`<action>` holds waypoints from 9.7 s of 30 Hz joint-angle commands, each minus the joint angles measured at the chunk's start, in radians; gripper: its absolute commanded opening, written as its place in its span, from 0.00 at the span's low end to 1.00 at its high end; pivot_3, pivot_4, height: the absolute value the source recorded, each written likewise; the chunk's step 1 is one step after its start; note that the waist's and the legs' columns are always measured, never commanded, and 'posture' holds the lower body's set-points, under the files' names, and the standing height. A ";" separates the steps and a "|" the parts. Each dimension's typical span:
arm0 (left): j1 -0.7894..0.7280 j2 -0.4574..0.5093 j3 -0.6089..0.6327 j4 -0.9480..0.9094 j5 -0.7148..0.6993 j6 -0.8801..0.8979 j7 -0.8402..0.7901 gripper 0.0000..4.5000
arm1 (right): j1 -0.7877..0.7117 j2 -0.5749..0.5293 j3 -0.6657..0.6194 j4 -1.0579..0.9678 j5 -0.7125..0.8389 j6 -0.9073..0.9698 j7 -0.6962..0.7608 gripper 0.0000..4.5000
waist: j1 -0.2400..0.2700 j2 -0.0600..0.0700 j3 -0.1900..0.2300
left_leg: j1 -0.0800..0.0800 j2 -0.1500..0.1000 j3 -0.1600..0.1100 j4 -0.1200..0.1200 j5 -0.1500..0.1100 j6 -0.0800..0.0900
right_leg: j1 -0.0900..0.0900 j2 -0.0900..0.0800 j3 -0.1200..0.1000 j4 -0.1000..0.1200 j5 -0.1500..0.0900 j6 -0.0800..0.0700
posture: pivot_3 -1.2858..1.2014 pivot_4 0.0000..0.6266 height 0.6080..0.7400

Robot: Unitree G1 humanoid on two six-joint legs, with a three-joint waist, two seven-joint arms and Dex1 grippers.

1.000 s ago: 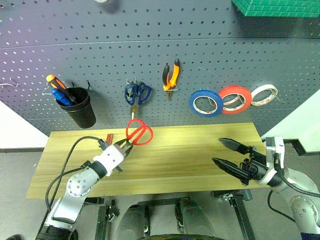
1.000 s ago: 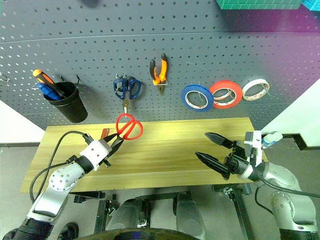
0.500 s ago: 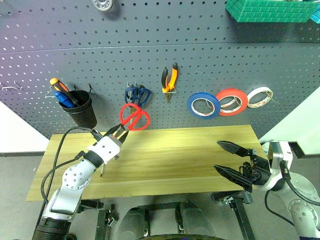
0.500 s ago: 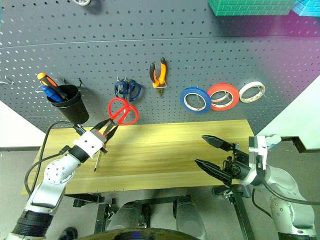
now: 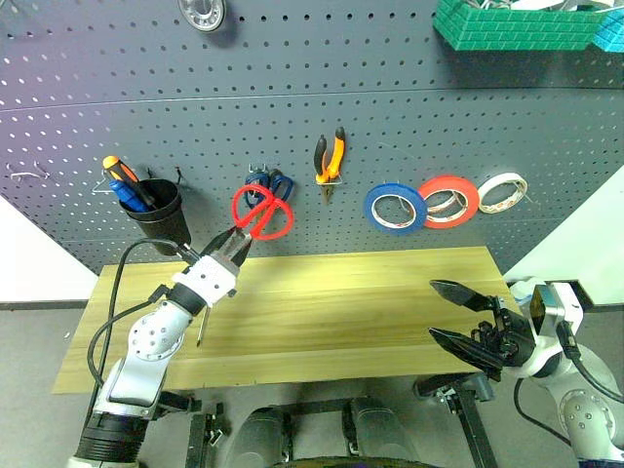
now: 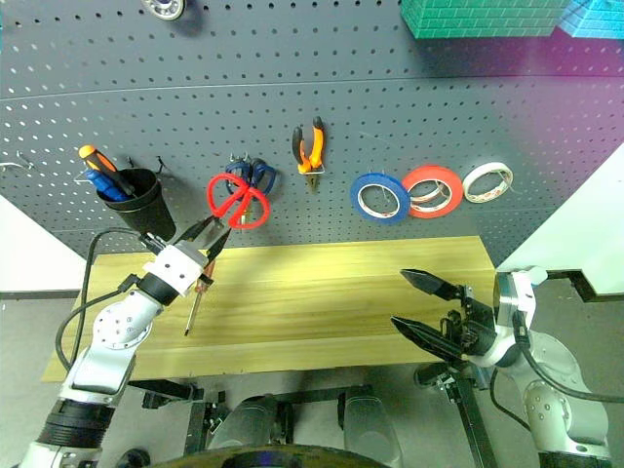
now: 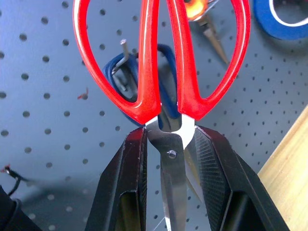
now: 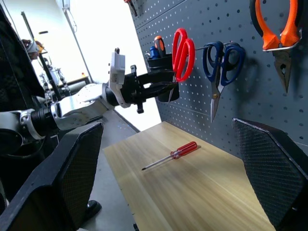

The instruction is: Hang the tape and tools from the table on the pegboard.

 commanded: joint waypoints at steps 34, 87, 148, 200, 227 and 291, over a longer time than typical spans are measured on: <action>-0.273 -0.130 -0.063 0.374 -0.035 0.014 -0.055 0.86 | -0.072 0.068 0.027 -0.153 0.041 0.004 -0.123 1.00 | -0.005 0.000 -0.002 | 0.000 0.000 0.000 0.001 0.000 0.000 | 0.000 0.001 0.000 0.001 0.001 0.001 | 0.43 0.13 0.97; -0.203 -0.081 0.212 0.555 -0.231 0.466 0.037 0.99 | -0.080 -0.054 0.123 0.009 -0.203 0.078 -0.139 1.00 | -0.005 -0.005 0.019 | -0.002 0.000 0.000 -0.001 0.000 0.000 | -0.002 -0.003 0.000 0.000 -0.001 -0.004 | 0.45 0.28 0.97; -0.223 -0.120 0.190 0.590 -0.267 0.532 0.048 0.20 | -0.047 -0.024 0.079 -0.143 -0.076 0.048 -0.175 1.00 | -0.024 -0.011 0.097 | -0.020 0.000 0.001 -0.004 0.000 0.000 | -0.021 -0.004 -0.001 -0.003 0.001 0.000 | 0.44 0.30 0.97; 0.036 0.003 0.194 -0.108 -0.081 0.043 0.079 0.20 | -0.396 0.101 0.110 0.008 0.055 0.130 -0.198 1.00 | 0.009 0.000 -0.061 | 0.000 0.000 0.001 -0.001 0.000 -0.001 | 0.000 -0.001 -0.001 0.000 0.002 -0.002 | 0.49 0.00 0.97; -0.363 0.100 0.298 -0.003 -0.224 0.131 0.019 0.20 | -0.248 0.188 0.128 0.068 0.016 0.080 -0.140 1.00 | 0.010 -0.003 -0.066 | 0.001 0.000 0.001 0.000 0.001 -0.001 | 0.001 0.001 0.000 0.002 0.003 0.000 | 0.49 0.00 0.97; -0.249 -0.035 0.050 -0.114 -0.533 0.402 -0.282 0.98 | -0.377 0.154 0.060 0.767 -0.145 -0.300 0.313 1.00 | -0.002 -0.001 -0.073 | 0.006 0.000 0.001 0.015 0.001 -0.002 | 0.004 0.003 0.003 0.015 0.004 -0.001 | 0.48 0.00 0.97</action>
